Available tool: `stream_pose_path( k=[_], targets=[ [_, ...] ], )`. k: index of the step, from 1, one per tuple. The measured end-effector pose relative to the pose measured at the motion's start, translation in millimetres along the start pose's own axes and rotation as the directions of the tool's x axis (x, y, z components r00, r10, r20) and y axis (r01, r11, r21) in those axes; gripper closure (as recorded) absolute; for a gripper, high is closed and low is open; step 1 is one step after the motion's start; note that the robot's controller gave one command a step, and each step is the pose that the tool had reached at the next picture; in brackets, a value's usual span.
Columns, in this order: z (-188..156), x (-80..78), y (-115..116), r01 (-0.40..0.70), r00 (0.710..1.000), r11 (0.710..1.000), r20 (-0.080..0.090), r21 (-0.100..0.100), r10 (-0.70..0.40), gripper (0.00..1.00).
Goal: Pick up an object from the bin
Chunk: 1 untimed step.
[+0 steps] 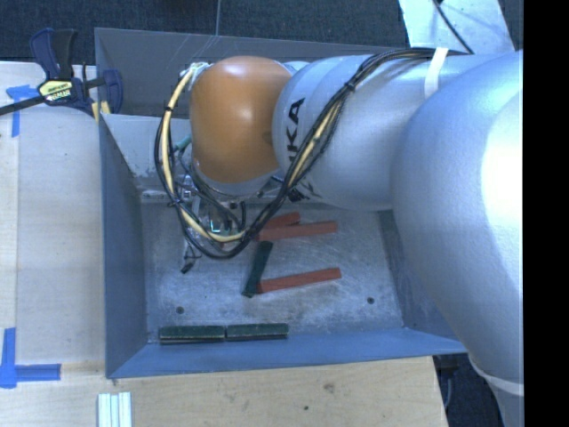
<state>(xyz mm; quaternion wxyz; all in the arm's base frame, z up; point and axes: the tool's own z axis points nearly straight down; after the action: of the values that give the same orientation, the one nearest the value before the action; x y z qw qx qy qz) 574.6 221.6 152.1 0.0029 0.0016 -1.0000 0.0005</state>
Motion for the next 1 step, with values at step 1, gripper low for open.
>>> stream_pose_path(
  k=[1],
  targets=[
    [56.6,-22.0,-124.4,0.052,0.999,0.999,0.005,0.004,-0.052,0.00]
  ],
)
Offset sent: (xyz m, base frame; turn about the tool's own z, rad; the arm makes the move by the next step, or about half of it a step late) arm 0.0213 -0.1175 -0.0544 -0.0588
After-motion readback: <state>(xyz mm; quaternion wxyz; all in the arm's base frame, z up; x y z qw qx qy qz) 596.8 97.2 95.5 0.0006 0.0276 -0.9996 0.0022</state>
